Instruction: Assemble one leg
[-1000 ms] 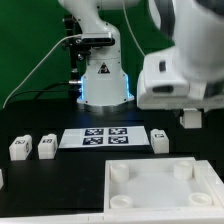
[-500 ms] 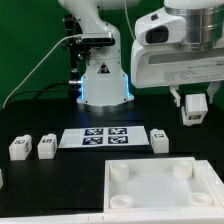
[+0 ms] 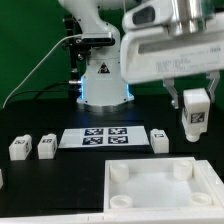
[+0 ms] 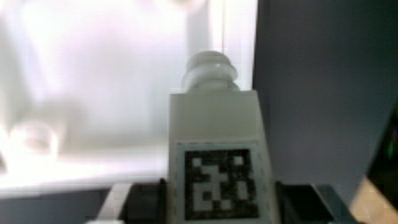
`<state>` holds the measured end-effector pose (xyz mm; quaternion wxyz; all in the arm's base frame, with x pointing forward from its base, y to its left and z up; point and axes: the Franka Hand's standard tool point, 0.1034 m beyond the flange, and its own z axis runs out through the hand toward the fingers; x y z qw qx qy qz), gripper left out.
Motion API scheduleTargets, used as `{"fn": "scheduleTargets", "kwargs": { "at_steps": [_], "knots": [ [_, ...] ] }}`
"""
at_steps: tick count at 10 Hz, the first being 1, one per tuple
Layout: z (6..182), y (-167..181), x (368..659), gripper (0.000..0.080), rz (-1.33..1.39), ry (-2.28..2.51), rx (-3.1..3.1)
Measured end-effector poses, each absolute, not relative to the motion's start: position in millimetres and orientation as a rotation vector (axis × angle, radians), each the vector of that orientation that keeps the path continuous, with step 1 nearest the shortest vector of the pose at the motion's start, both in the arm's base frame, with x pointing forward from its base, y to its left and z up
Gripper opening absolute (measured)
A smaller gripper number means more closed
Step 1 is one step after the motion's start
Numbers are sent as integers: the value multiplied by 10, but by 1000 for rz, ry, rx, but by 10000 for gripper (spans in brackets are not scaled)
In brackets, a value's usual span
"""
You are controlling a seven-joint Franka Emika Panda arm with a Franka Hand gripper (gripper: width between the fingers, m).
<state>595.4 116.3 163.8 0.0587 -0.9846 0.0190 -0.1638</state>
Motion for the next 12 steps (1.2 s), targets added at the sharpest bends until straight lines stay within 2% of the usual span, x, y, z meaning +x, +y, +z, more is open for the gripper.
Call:
{"fn": "scheduleTargets", "kwargs": {
  "at_steps": [1, 3, 5, 6, 7, 8, 10, 11, 12],
  "knots": [
    [1682, 1106, 6121, 292, -660, 38, -2949],
    [1647, 1130, 6148, 292, -821, 36, -2896],
    [1627, 1118, 6134, 292, -799, 41, -2904],
    [1563, 1162, 6107, 292, -785, 25, -2909],
    [1399, 1268, 6065, 292, -741, -10, -2928],
    [1328, 1323, 6117, 292, -688, -34, -2959],
    [1172, 1233, 6229, 292, -743, -62, -2979],
    [1107, 1264, 6217, 292, -751, -71, -2976],
    [1117, 1273, 6222, 292, -752, -73, -2975]
  ]
}}
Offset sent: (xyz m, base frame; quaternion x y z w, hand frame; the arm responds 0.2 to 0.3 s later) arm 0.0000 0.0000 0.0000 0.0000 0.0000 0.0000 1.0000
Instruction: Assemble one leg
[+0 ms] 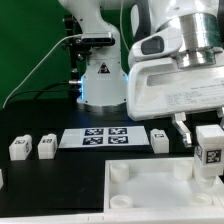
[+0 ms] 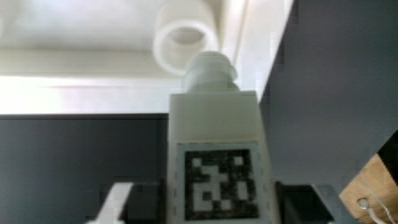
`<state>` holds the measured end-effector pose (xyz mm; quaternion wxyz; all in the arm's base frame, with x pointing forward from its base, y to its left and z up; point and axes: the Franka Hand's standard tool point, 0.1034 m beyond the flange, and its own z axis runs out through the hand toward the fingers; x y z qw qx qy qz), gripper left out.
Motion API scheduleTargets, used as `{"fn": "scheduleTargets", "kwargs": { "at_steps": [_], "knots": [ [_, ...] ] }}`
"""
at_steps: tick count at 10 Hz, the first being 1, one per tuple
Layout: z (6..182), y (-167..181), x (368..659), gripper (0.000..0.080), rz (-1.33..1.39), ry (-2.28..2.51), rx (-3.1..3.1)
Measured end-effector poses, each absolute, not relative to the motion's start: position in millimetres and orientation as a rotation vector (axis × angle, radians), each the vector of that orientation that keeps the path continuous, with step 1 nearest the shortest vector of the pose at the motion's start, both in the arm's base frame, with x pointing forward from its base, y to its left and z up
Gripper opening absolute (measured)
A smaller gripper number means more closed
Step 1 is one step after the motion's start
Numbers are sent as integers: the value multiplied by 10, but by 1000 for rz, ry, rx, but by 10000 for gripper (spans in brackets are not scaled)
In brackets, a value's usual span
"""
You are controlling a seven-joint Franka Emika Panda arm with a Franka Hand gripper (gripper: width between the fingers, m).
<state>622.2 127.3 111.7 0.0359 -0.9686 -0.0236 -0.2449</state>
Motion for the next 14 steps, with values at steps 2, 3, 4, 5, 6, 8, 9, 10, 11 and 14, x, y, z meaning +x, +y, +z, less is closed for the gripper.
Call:
{"fn": "scheduleTargets", "kwargs": {
  "at_steps": [2, 3, 4, 5, 6, 8, 9, 10, 11, 14],
  "knots": [
    [1112, 1266, 6221, 292, -751, -66, -2975],
    [1113, 1263, 6221, 292, -753, -65, -2975],
    [1141, 1230, 6212, 292, -823, -69, -2958],
    [1093, 1177, 6183, 292, -849, -74, -2957],
    [1024, 1142, 6180, 292, -857, -68, -2958],
    [933, 1126, 6169, 292, -872, -71, -2958],
    [934, 1136, 6169, 292, -872, -73, -2957],
    [926, 1158, 6173, 292, -872, -76, -2956],
    [911, 1163, 6177, 292, -870, -78, -2957],
    [848, 1187, 6165, 292, -870, -78, -2958]
  ]
}}
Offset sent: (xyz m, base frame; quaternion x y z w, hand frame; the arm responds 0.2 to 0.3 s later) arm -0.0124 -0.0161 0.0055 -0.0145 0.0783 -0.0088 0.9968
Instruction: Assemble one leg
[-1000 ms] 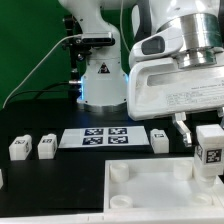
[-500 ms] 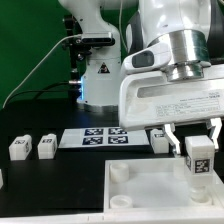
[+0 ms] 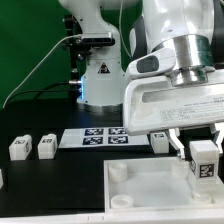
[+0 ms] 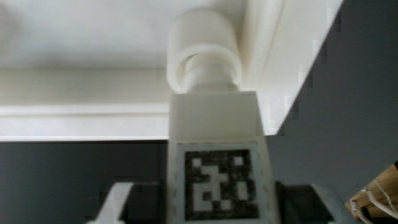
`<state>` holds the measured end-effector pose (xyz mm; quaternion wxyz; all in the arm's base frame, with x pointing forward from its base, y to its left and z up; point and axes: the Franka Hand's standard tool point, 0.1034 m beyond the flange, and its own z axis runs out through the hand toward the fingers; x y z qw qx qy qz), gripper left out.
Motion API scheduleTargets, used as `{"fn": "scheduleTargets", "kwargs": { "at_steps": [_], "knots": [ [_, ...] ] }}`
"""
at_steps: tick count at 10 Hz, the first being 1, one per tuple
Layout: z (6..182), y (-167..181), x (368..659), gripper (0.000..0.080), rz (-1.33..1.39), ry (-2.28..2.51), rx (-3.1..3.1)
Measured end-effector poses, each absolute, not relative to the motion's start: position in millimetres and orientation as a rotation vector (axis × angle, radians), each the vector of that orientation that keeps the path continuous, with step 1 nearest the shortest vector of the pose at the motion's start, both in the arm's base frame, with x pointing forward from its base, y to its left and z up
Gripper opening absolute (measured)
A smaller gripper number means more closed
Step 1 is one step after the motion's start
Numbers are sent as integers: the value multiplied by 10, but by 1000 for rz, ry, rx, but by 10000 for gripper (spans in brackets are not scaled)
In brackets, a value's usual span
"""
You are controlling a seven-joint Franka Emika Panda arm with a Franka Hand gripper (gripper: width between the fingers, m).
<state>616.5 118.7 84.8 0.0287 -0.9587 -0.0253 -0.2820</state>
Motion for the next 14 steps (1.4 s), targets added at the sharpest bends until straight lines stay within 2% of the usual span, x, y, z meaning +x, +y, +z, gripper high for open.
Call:
{"fn": "scheduleTargets", "kwargs": {
  "at_steps": [2, 9, 10, 11, 12, 14],
  "knots": [
    [786, 1183, 6161, 292, -882, -81, -2957],
    [771, 1182, 6184, 292, -925, -72, -2947],
    [764, 1181, 6180, 389, -921, -76, -2949],
    [763, 1181, 6179, 528, -921, -80, -2950],
    [760, 1180, 6178, 611, -921, -83, -2951],
    [756, 1180, 6176, 643, -920, -89, -2953]
  ]
}}
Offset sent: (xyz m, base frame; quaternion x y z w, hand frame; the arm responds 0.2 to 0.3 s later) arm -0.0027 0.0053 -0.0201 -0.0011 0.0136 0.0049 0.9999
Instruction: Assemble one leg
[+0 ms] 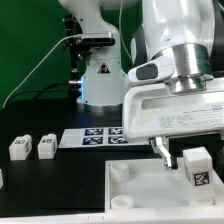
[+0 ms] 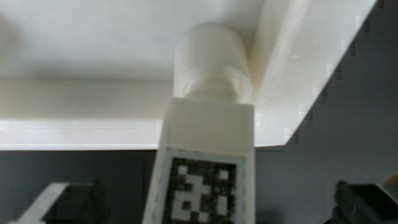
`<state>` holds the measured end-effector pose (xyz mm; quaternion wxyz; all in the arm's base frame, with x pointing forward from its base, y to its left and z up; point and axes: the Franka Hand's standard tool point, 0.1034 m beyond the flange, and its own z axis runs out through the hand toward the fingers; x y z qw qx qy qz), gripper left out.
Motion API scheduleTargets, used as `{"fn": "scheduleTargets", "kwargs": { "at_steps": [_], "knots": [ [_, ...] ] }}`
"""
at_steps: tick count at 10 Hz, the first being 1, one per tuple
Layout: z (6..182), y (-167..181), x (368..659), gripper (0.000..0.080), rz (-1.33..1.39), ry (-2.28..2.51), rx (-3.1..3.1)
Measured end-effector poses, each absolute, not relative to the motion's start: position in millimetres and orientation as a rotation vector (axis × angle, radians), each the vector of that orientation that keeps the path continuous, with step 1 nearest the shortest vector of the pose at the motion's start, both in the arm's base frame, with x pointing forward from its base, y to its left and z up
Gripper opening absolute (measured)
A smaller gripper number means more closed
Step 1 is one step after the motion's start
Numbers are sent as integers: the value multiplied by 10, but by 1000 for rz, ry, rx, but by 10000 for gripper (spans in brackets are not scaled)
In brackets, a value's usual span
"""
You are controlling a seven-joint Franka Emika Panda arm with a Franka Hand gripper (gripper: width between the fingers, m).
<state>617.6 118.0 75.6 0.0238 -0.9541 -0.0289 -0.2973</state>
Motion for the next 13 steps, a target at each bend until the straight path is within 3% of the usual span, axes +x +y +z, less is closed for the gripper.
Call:
{"fn": "scheduleTargets", "kwargs": {
  "at_steps": [6, 7, 9, 11, 13],
  "knots": [
    [746, 1175, 6164, 649, -893, -106, -2965],
    [849, 1175, 6162, 649, -835, -90, -2976],
    [1084, 1121, 6176, 649, -649, -68, -3012],
    [1175, 1056, 6217, 649, -233, -44, -3061],
    [1157, 1026, 6327, 649, 36, -27, -3063]
  ]
}}
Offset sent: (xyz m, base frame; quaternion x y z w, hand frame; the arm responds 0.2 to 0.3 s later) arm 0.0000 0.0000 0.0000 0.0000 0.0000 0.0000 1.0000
